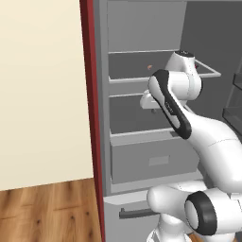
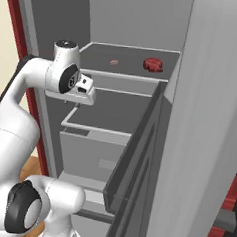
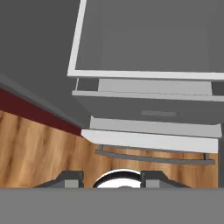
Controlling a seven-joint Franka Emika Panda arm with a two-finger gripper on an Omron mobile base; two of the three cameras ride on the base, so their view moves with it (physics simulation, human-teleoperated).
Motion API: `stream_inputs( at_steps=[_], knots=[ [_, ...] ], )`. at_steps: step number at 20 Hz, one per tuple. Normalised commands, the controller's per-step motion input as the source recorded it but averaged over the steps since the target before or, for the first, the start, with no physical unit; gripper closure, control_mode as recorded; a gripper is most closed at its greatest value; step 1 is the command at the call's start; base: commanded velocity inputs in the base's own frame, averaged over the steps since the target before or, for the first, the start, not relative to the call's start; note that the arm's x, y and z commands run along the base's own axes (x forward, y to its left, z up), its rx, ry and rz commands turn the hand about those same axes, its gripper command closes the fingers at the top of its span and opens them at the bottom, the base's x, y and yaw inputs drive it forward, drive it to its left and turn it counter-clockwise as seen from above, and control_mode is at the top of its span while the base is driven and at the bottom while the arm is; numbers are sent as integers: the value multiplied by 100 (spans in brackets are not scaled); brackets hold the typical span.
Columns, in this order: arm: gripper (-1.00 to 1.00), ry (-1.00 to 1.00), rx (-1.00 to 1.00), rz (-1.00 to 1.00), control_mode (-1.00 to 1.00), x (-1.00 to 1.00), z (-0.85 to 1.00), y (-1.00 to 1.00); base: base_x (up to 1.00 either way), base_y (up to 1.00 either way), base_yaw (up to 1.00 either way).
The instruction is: Move the sushi and pork chop from the top shelf to the second highest shelf to make space. Then, place the pitcher from the counter on the cleared top shelf.
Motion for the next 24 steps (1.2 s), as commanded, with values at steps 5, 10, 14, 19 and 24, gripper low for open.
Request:
stream_inputs(
  at_steps=[5,10,14,19,24],
  knots=[
    [-100,-21,0,0,-100,-6,21,1,0,0,0],
    [-100,-39,3,-4,-100,-25,74,-10,0,0,0],
    [-100,-27,4,-4,-100,-7,81,-25,0,0,0],
    [-100,-9,1,-6,-100,0,79,-34,0,0,0],
    [-100,0,0,-4,-100,11,48,-22,0,0,0]
  ],
)
